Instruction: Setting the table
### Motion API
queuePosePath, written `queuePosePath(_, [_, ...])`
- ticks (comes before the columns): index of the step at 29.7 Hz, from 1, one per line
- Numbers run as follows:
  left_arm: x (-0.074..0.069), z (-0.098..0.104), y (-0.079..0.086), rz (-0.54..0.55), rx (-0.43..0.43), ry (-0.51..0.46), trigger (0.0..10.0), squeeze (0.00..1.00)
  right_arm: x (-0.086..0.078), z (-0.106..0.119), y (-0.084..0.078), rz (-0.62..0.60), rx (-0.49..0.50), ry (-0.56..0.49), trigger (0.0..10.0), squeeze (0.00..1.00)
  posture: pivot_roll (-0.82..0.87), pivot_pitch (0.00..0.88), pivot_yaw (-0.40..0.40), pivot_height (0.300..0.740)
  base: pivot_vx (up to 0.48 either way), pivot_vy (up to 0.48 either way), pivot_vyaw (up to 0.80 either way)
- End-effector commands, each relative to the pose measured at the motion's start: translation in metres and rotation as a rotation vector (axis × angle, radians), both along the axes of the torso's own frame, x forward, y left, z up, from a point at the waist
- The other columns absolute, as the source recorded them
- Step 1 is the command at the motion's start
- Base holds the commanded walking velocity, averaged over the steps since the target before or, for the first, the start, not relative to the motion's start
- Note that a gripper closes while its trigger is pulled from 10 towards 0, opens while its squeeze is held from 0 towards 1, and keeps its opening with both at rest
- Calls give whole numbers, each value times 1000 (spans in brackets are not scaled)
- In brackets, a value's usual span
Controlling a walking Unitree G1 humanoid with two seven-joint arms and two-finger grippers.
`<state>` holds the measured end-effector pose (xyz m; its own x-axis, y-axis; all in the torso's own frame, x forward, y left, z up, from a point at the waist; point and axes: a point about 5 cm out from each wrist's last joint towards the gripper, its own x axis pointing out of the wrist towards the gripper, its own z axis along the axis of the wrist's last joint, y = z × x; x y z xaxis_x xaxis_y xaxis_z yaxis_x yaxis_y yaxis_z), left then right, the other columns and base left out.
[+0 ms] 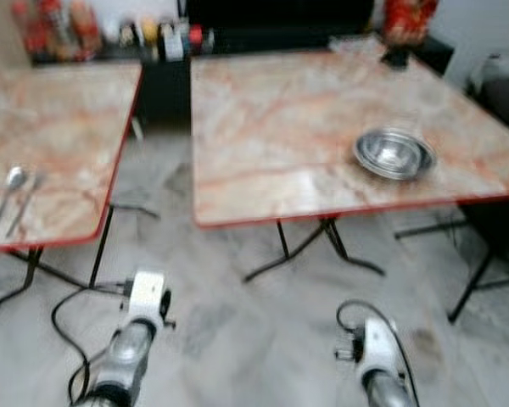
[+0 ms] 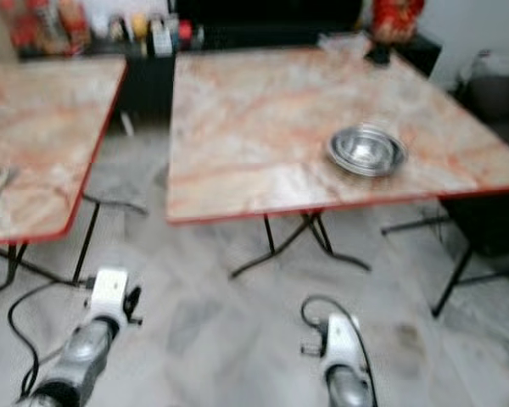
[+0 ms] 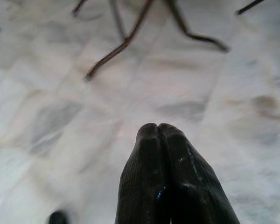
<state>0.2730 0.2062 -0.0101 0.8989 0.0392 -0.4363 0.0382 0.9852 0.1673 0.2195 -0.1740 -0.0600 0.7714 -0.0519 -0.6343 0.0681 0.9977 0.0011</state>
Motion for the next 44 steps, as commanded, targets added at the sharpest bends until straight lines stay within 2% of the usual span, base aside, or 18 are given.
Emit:
queuePosePath(1, [-7, -9, -3, -24, 13, 59, 10000, 0, -6, -4, -6, 2, -17, 40, 10000, 0, 10, 99, 28, 740, 0, 0, 0])
queuePosePath(7, [-21, -24, -3, -30, 27, 178, 10000, 0, -10, -7, -3, 7, -13, 60, 10000, 0, 12, 105, 27, 740, 0, 0, 0])
queuePosePath(14, [-32, -35, -6, 11, 5, 255, 10000, 0, -5, -4, -1, 16, -15, 44, 10000, 0, 10, 103, 13, 740, 0, 456, 0])
queuePosePath(21, [-29, -34, -10, -3, 9, 247, 10000, 0, 0, -1, -3, 18, -29, 29, 10000, 0, 11, 104, 9, 740, 0, 479, 0])
queuePosePath(25, [-28, -33, -8, 1, 15, 244, 10000, 0, 2, 0, -3, 33, -57, 21, 10000, 0, 12, 106, 13, 740, 0, 480, 0])
queuePosePath(31, [-29, -34, -7, 0, 20, 248, 10000, 0, 1, -1, -2, -7, -37, 27, 10000, 0, 13, 110, 19, 740, 0, 480, 299])
queuePosePath(36, [-30, -34, -6, 1, 25, 252, 10000, 0, 2, 0, 0, 22, -56, 11, 10000, 0, 16, 111, 23, 740, 0, 480, 0])
queuePosePath(44, [-30, -34, -4, 4, 29, 249, 10000, 0, 1, -1, 1, 6, -45, 25, 10000, 0, 24, 109, 26, 740, 0, 480, 577])
